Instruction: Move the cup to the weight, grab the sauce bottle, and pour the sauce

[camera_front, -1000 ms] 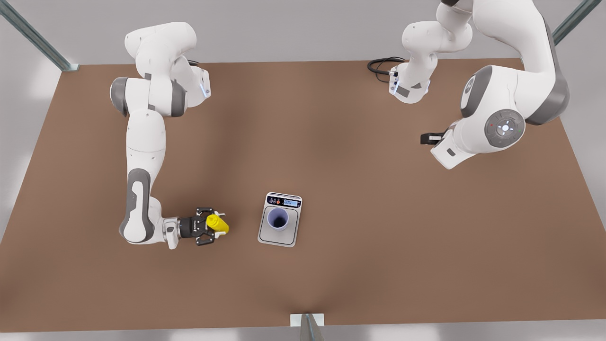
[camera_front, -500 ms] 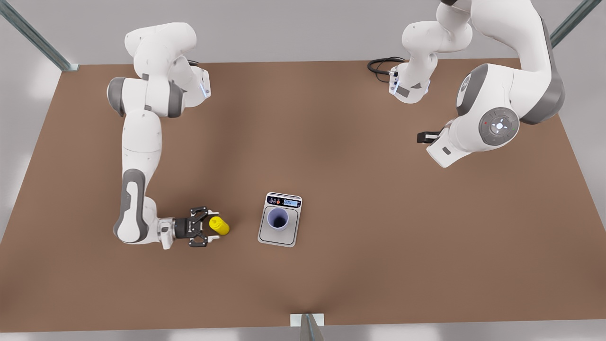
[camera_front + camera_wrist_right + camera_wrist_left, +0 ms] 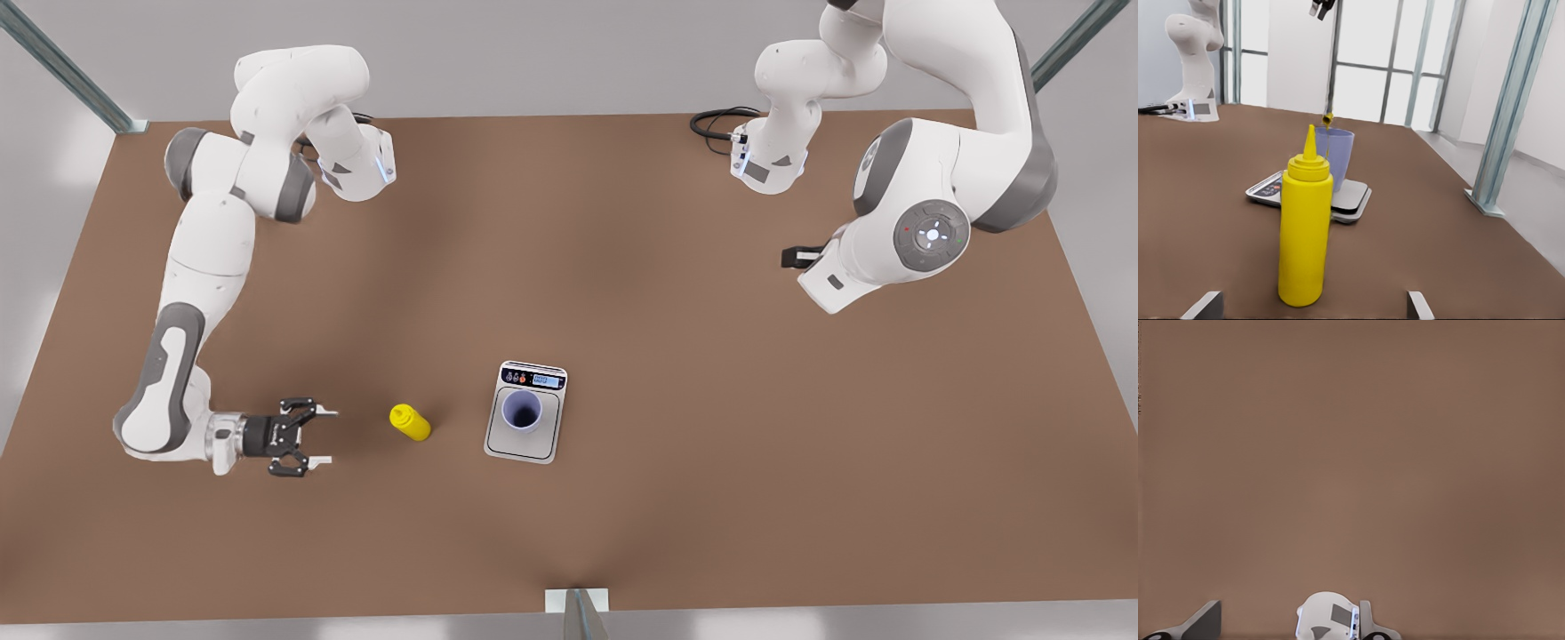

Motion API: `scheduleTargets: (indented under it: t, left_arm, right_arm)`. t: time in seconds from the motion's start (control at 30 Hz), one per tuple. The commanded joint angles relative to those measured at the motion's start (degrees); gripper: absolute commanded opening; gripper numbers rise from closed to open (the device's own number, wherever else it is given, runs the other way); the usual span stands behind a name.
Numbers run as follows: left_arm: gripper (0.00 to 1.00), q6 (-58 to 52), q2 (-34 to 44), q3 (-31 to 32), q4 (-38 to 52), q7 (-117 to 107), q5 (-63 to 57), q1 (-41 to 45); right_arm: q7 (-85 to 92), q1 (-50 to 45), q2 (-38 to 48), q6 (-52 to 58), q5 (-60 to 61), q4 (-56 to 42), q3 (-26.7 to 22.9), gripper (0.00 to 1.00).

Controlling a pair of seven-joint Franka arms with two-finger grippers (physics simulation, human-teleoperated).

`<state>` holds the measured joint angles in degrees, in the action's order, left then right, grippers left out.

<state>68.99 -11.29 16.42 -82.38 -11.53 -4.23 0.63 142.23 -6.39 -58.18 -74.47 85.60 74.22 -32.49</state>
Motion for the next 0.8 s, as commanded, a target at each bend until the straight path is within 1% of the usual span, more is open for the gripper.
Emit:
scheduleTargets:
  t: [0.0, 0.03, 0.07, 0.1, 0.13, 0.17, 0.23, 0.27, 0.3, 0.33, 0.37, 0.4, 0.43, 0.47, 0.5, 0.53, 0.6, 0.67, 0.73, 0.77]
  left_arm:
    - [1.00, 0.3, 0.0, 0.0, 0.0, -0.2, -0.5, 0.2]
    - [1.00, 0.3, -0.1, 0.0, 0.1, -0.2, -0.6, 0.2]
    - [1.00, 0.5, -0.2, 0.0, 0.2, -0.2, -0.7, 0.2]
    - [1.00, 1.3, -0.2, 0.0, 0.2, -0.1, -0.7, 0.1]
    - [1.00, 1.5, -0.2, 0.0, 0.2, -0.1, -0.7, 0.1]
    - [1.00, 1.8, -0.2, -0.1, 0.2, -0.1, -0.7, 0.0]
    - [1.00, 1.7, -0.2, 0.0, 0.2, -0.1, -0.7, 0.1]
    - [1.00, 1.7, -0.2, -0.1, 0.2, -0.2, -0.5, 0.1]
    - [1.00, 1.7, -0.2, -0.1, 0.2, -0.2, -0.5, 0.1]
    - [1.00, 1.7, -0.4, -0.1, 0.2, -0.2, -0.6, 0.0]
    - [1.00, 1.7, -0.5, -0.1, 0.2, -0.2, -0.6, -0.1]
    - [1.00, 1.7, -0.4, -0.1, 0.2, -0.2, -0.6, -0.1]
    - [1.00, 1.7, -0.5, -0.1, 0.2, -0.2, -0.5, -0.2]
    - [1.00, 1.7, -0.5, -0.1, 0.2, -0.2, -0.6, -0.3]
    - [1.00, 1.7, -0.6, -0.1, 0.2, -0.2, -0.5, -0.3]
    - [1.00, 1.7, -0.6, -0.2, 0.1, -0.2, -0.4, -0.4]
    - [1.00, 1.5, -0.8, -0.2, 0.1, -0.2, -0.4, -0.4]
    - [1.00, 1.5, -0.8, -0.2, 0.1, -0.2, -0.4, -0.4]
    - [1.00, 1.5, -0.9, -0.2, 0.1, -0.2, -0.4, -0.4]
    - [1.00, 1.4, -0.9, -0.2, 0.1, -0.1, -0.4, -0.4]
  right_arm:
    - [-39.0, -0.5, 4.2, 1.3, -18.0, -1.8, -1.5, 1.00]
    - [-57.6, -3.3, 4.7, 0.6, -27.0, -4.0, -2.9, 1.00]
    - [-76.5, -9.2, 4.6, 0.4, -33.8, -4.7, -9.4, 1.00]
    - [-88.5, -14.1, 4.0, -1.2, -38.5, -5.0, -14.8, 1.00]
    - [-100.2, -16.9, 3.2, -6.5, -45.5, -6.5, -16.9, 1.00]
    - [-109.0, -19.2, 3.9, -6.7, -47.5, -8.0, -17.1, 1.00]
    - [-113.4, -20.7, 9.0, -5.2, -39.9, -9.4, -16.6, 1.00]
    - [-117.6, -22.7, 13.1, -4.1, -38.8, -9.9, -16.5, 1.00]
    - [-122.0, -24.9, 16.5, -3.5, -40.7, -9.7, -16.3, 1.00]
    - [-124.8, -27.8, 21.2, 2.0, -48.3, -9.5, -17.3, 1.00]
    - [-124.9, -33.1, 22.8, 8.4, -58.1, -9.0, -23.0, 1.00]
    - [-124.0, -34.5, 23.2, 12.1, -59.3, -9.1, -26.5, 1.00]
    - [-125.1, -33.3, 27.9, 12.3, -61.3, -9.1, -24.2, 1.00]
    - [-129.5, -29.5, 33.8, 12.2, -68.5, -8.4, -13.9, 1.00]
    - [-139.1, -18.6, 42.3, 10.2, -79.0, -4.2, 7.1, 1.00]
    - [-145.3, -14.8, 45.4, 8.6, -82.5, -1.7, 14.6, 1.00]
    - [-145.7, -14.4, 47.5, 8.6, -86.8, -1.5, 14.8, 1.00]
    - [-145.0, -13.1, 49.5, 7.2, -87.3, -1.4, 15.4, 1.00]
    - [-144.3, -6.8, 52.1, 5.8, -90.8, 0.4, 26.2, 1.00]
    - [-144.0, -3.6, 54.1, 2.8, -90.8, 3.7, 29.2, 1.00]
